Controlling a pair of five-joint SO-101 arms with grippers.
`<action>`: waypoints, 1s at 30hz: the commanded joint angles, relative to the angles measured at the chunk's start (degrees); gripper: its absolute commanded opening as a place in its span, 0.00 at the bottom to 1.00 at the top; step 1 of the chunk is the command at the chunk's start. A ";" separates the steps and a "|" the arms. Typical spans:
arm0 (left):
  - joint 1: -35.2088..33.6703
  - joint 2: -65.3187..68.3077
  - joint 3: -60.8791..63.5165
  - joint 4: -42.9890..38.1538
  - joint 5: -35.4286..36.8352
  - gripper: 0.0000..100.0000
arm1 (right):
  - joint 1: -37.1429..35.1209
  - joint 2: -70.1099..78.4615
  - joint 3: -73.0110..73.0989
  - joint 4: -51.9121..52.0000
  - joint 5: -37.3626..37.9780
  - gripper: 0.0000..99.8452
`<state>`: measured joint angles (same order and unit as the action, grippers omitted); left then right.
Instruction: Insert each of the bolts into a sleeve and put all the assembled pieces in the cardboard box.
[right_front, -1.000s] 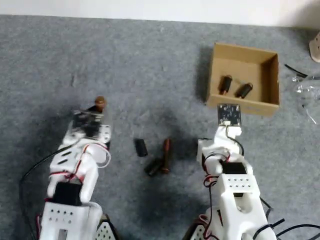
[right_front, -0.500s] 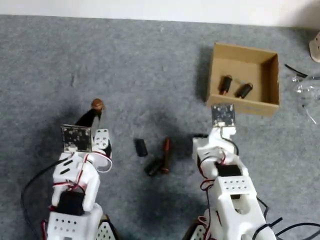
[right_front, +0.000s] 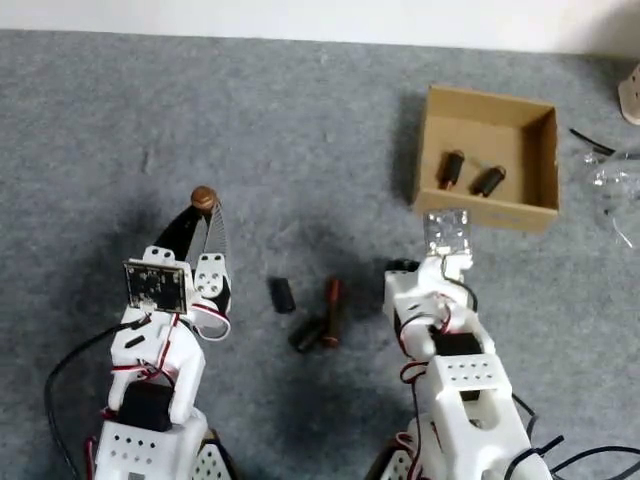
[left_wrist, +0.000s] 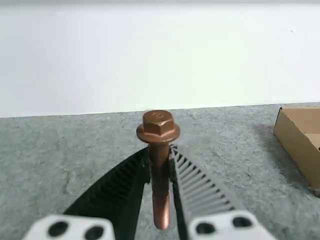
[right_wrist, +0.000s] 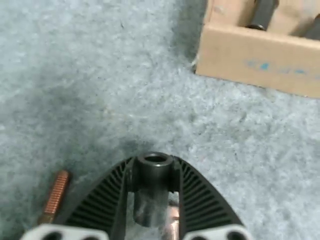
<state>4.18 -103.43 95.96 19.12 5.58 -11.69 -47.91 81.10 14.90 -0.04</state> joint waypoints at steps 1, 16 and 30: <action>0.75 -0.31 1.27 2.55 0.18 0.01 | -1.01 -2.07 0.04 -1.80 -0.70 0.00; 0.75 -0.22 1.27 4.04 0.44 0.01 | -1.98 -44.88 22.02 -1.45 -0.70 0.00; 0.13 -0.66 -0.40 1.85 0.35 0.01 | -24.40 -55.69 23.78 7.78 -0.79 0.00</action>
<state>4.18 -103.43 95.96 24.40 5.58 -30.59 -103.47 95.87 22.20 -0.40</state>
